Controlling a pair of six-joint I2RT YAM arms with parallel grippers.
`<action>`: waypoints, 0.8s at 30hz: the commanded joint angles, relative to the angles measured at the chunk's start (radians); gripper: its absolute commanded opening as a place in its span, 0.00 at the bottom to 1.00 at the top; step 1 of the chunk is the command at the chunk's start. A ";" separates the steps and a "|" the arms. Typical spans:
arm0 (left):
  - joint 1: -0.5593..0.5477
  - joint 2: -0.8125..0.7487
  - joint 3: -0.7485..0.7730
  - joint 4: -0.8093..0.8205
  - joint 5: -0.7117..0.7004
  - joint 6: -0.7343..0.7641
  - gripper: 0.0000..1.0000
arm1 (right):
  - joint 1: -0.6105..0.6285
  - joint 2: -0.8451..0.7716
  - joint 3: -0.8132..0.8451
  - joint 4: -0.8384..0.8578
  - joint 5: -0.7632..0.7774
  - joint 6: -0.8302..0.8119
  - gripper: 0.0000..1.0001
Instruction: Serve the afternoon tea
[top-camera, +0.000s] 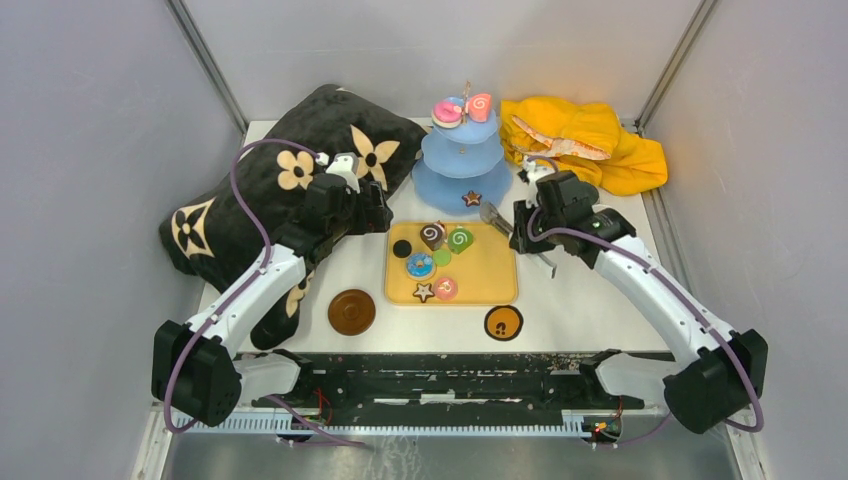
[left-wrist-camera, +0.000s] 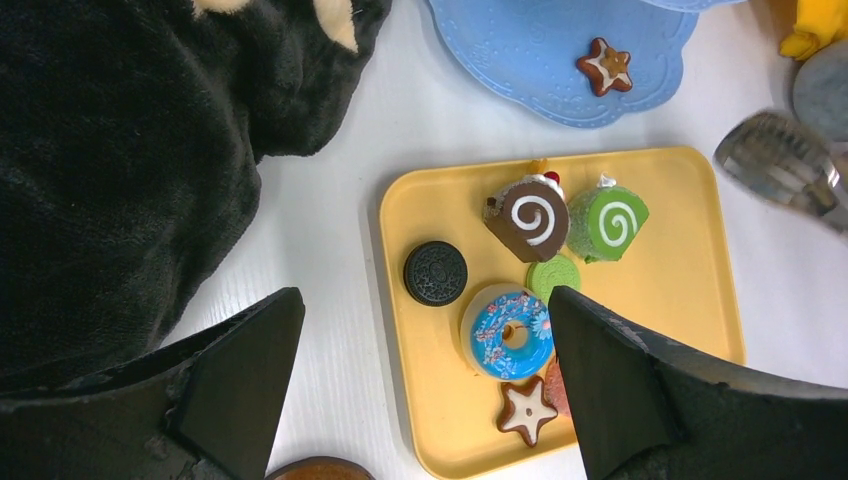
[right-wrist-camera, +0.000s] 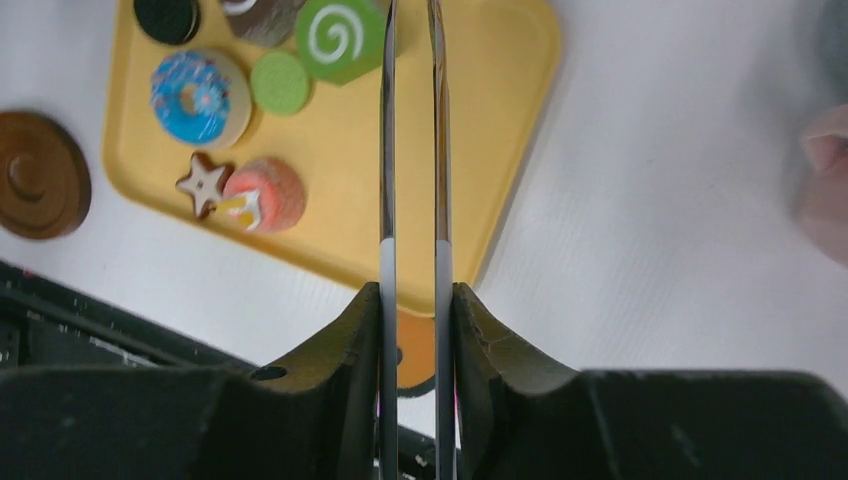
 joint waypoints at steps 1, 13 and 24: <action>0.002 -0.007 -0.005 0.026 0.026 -0.042 0.99 | 0.099 -0.042 -0.039 -0.044 -0.036 0.039 0.33; 0.001 -0.001 -0.004 0.033 0.034 -0.049 0.99 | 0.233 -0.064 -0.042 -0.052 -0.011 0.091 0.36; 0.001 -0.004 0.000 0.033 0.032 -0.053 1.00 | 0.265 0.046 -0.018 0.130 -0.049 0.170 0.31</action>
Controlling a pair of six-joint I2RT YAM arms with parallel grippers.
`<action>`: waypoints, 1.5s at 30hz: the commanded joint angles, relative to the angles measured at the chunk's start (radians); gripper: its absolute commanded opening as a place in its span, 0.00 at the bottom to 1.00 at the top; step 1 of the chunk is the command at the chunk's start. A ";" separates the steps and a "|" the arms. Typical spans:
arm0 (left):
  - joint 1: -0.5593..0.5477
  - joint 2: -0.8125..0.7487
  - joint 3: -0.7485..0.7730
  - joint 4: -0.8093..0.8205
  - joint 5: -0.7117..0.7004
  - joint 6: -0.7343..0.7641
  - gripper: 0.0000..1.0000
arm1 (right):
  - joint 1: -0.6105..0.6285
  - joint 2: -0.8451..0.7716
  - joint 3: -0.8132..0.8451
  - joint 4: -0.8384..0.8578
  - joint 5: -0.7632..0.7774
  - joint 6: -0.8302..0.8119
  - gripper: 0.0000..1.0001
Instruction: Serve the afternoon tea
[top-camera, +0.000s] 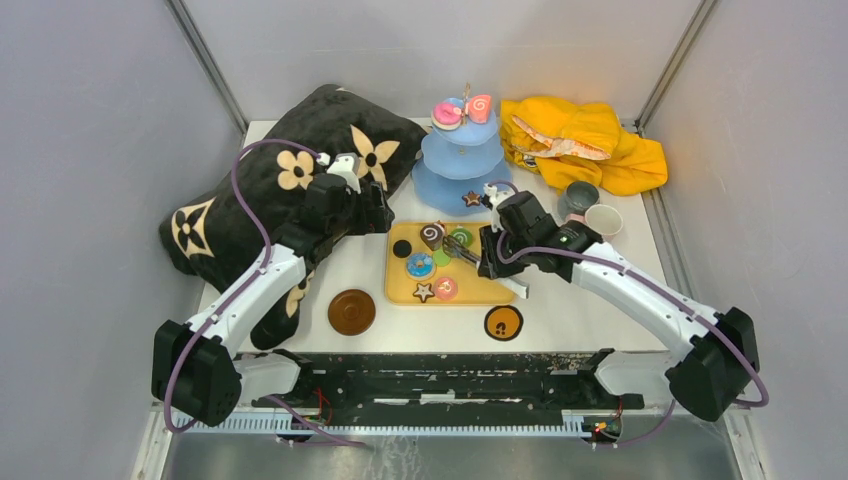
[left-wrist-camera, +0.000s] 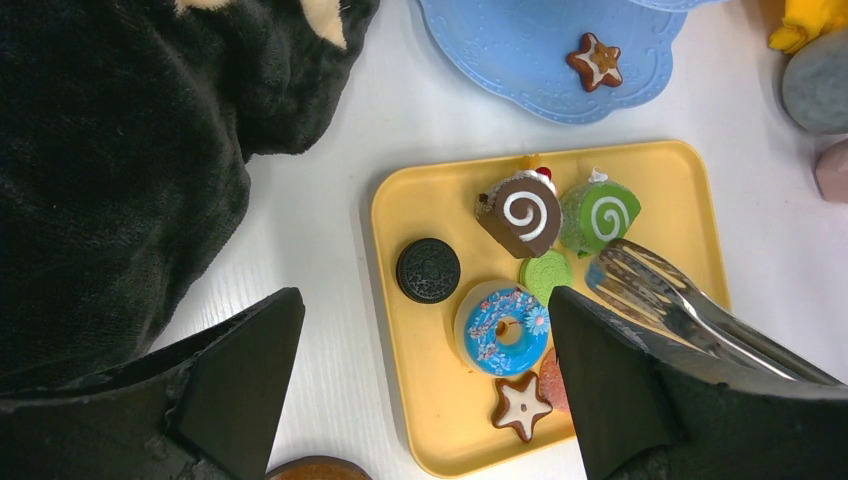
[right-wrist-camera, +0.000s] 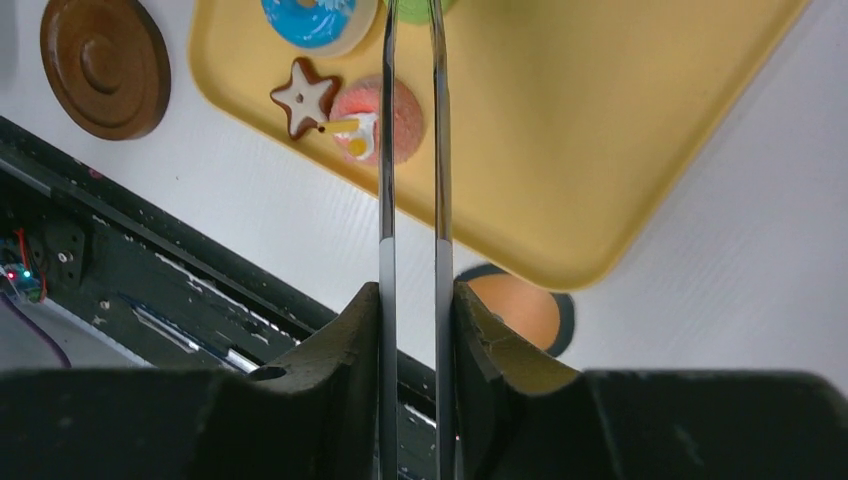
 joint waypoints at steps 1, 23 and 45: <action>0.001 -0.005 0.000 0.032 0.010 -0.053 1.00 | 0.012 0.060 0.040 0.150 -0.001 0.047 0.31; 0.001 0.029 0.015 0.055 0.044 -0.055 1.00 | 0.011 -0.124 0.004 -0.170 0.289 0.051 0.34; 0.001 0.035 0.011 0.053 0.033 -0.051 1.00 | 0.014 -0.068 -0.123 0.097 0.177 0.049 0.48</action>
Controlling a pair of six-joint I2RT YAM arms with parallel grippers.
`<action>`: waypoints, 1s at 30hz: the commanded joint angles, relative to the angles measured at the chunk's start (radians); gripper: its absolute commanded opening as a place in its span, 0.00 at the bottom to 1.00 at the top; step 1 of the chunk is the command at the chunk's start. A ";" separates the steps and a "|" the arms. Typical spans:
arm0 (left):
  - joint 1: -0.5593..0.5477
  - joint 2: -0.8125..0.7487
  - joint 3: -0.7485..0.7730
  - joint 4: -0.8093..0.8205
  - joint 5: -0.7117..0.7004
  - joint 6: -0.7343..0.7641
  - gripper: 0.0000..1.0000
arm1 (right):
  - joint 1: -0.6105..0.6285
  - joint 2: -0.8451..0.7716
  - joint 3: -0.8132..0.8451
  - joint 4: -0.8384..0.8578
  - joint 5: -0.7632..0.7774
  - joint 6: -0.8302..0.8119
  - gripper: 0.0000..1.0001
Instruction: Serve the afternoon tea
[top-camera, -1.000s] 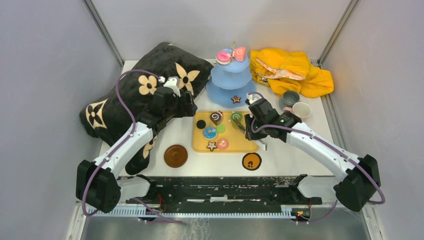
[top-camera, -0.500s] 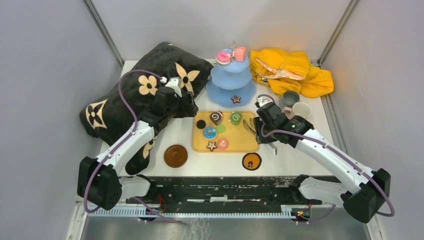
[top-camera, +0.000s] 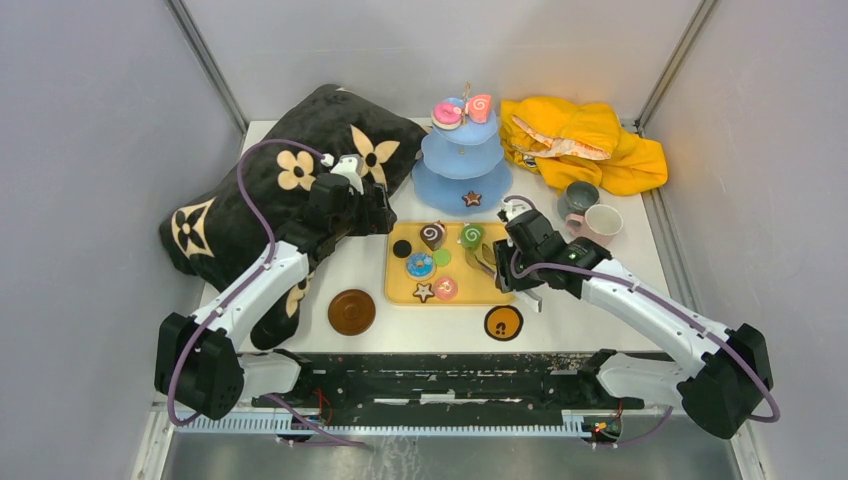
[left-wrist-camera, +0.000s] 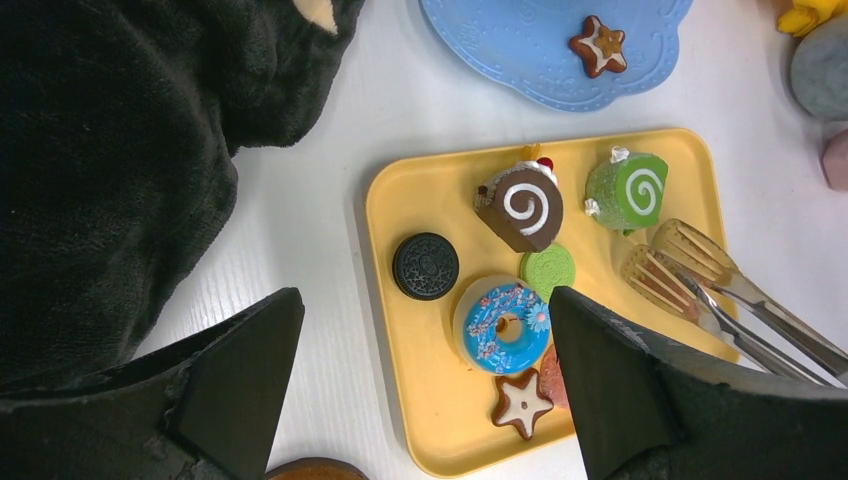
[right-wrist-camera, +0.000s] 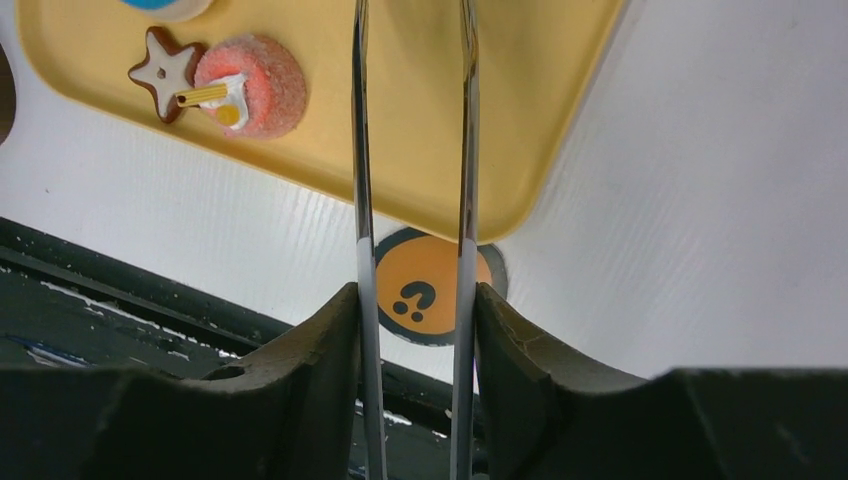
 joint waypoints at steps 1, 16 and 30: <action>0.001 0.003 0.011 0.046 0.007 -0.051 1.00 | 0.007 0.019 0.005 0.129 0.009 0.000 0.48; 0.001 0.003 0.017 0.045 0.006 -0.048 1.00 | 0.008 0.062 0.012 0.188 0.061 0.003 0.26; 0.002 -0.003 0.013 0.046 -0.005 -0.042 1.00 | 0.007 -0.029 0.044 0.044 0.034 -0.016 0.01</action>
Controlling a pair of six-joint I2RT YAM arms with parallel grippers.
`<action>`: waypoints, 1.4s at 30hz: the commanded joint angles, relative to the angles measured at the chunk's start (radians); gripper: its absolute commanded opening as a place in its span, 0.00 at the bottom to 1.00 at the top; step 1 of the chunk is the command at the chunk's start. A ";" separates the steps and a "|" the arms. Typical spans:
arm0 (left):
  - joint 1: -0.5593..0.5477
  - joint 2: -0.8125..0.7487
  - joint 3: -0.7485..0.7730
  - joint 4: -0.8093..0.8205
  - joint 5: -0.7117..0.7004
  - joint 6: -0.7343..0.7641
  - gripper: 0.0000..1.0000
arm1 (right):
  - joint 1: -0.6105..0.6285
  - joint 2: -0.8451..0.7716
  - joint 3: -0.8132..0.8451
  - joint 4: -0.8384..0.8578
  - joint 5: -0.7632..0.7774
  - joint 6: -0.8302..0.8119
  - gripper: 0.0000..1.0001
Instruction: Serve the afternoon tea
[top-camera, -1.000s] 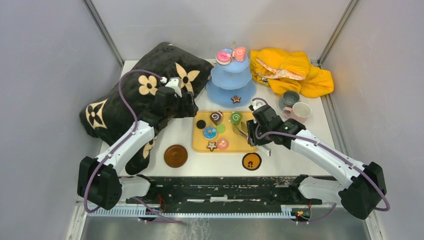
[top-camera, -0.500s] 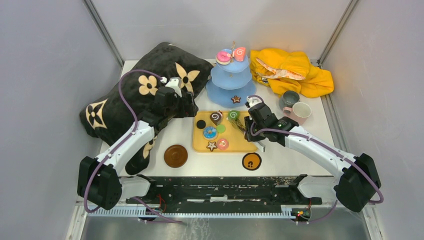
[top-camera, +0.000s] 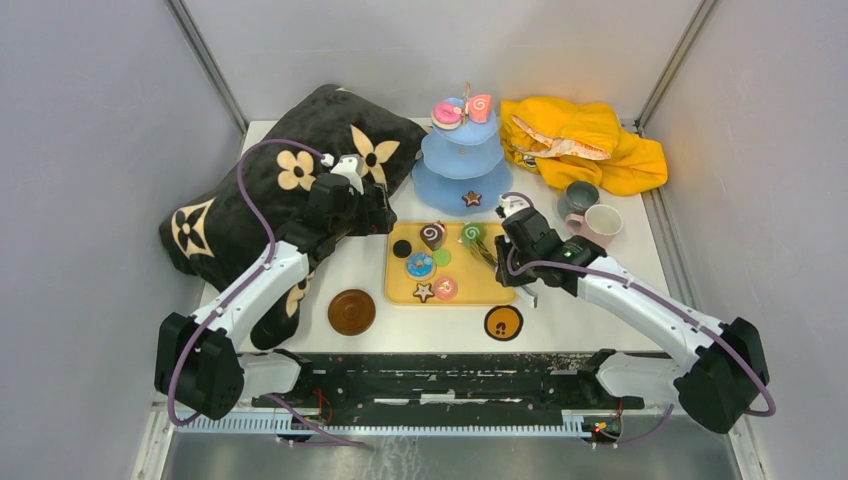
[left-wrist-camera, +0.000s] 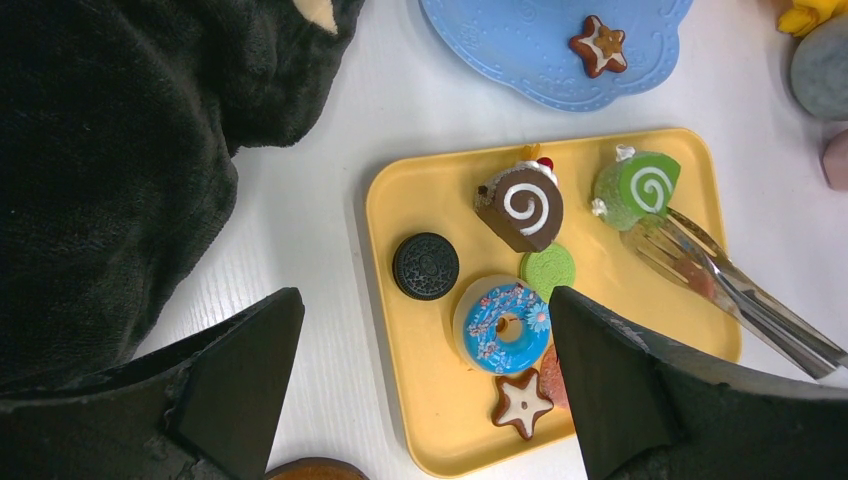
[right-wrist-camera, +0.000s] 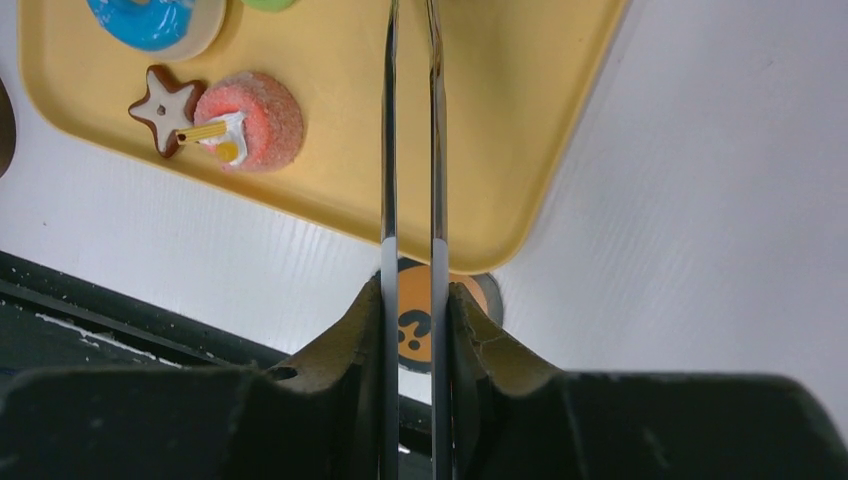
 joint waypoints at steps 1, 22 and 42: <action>0.001 -0.002 0.011 0.047 -0.004 -0.043 1.00 | 0.003 -0.093 0.050 -0.059 -0.002 -0.015 0.01; 0.000 -0.010 0.021 0.038 -0.018 -0.040 1.00 | 0.003 0.053 0.166 0.179 -0.039 0.064 0.01; 0.001 -0.035 0.018 0.014 -0.042 -0.015 1.00 | -0.003 0.363 0.285 0.434 0.133 0.119 0.01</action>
